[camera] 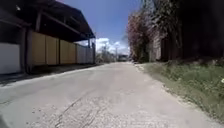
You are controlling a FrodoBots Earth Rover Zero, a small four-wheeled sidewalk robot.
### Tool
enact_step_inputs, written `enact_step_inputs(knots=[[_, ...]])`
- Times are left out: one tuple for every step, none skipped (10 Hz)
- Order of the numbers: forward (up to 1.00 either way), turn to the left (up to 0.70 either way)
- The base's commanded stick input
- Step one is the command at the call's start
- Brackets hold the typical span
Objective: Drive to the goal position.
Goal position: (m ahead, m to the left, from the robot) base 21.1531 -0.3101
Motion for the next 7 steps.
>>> enact_step_inputs(knots=[[0.85,-0.34],[0.85,-0.34],[0.85,-0.34],[0.85,-0.34],[0.85,-0.34],[0.85,-0.34],[0.85,0.03]])
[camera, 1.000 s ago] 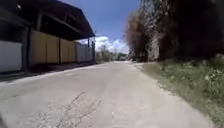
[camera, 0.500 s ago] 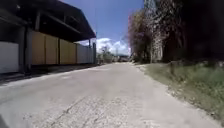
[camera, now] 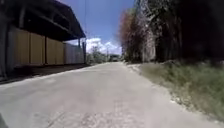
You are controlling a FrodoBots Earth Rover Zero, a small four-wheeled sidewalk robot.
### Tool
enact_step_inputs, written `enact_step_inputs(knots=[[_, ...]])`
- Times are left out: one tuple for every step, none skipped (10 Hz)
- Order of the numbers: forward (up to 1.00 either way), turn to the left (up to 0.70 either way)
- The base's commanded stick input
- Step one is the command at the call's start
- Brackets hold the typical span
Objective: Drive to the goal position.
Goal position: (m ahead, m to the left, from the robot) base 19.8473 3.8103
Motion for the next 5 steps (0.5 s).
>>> enact_step_inputs(knots=[[0.85,0.11],[0.85,0.02],[0.85,0.0],[0.85,0.0],[0.85,0.0]])
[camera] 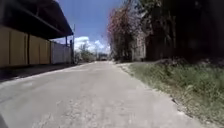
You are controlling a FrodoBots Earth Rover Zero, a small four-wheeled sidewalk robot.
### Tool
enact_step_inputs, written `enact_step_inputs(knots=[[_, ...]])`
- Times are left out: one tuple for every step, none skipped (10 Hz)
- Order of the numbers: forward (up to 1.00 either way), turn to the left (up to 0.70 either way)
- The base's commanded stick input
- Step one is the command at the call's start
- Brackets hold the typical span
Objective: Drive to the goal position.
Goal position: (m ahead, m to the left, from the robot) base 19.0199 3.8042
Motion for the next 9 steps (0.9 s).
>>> enact_step_inputs(knots=[[0.85,0.0],[0.85,0.0],[0.85,0.02],[0.85,0.02],[0.85,-0.12],[0.85,-0.29],[0.85,-0.34],[0.85,-0.34],[0.85,-0.34]])
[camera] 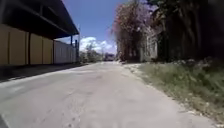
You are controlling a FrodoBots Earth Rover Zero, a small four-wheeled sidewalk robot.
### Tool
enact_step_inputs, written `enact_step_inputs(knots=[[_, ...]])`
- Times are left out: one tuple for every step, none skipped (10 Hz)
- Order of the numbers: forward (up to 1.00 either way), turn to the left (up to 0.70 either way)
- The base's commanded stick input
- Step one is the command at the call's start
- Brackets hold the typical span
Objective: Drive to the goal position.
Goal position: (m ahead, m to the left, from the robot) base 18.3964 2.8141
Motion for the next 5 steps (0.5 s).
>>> enact_step_inputs(knots=[[0.85,-0.2],[0.85,0.06],[0.85,0.02],[0.85,0.08],[0.85,0.03]])
